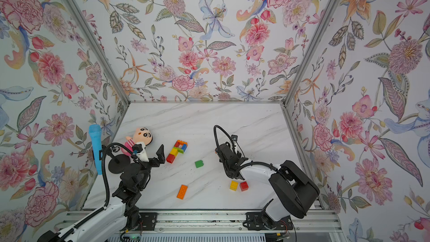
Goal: Assemble the letter p with lego
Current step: Assemble the lego brick with the lego brick.
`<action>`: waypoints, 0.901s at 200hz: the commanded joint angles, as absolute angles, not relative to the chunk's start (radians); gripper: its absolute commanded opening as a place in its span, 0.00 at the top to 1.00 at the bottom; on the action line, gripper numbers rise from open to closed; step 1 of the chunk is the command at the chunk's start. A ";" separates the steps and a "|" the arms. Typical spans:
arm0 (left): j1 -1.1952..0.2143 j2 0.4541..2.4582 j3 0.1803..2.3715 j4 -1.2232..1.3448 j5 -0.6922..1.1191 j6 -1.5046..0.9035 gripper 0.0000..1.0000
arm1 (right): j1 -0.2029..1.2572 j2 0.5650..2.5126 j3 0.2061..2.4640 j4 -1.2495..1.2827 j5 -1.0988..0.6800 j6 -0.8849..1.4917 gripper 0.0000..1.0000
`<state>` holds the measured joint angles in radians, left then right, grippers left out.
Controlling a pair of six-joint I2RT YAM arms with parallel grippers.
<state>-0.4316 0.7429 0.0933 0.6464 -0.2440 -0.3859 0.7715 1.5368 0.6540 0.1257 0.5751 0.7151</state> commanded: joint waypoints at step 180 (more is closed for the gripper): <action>-0.422 0.692 0.048 0.669 -0.265 -0.400 0.01 | 0.817 1.682 0.724 0.216 0.699 0.746 1.00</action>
<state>-0.4316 0.6983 0.0692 0.6495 -0.2481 -0.3939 0.8116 1.6596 0.7174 0.2070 0.6689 0.7273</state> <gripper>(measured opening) 0.990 0.171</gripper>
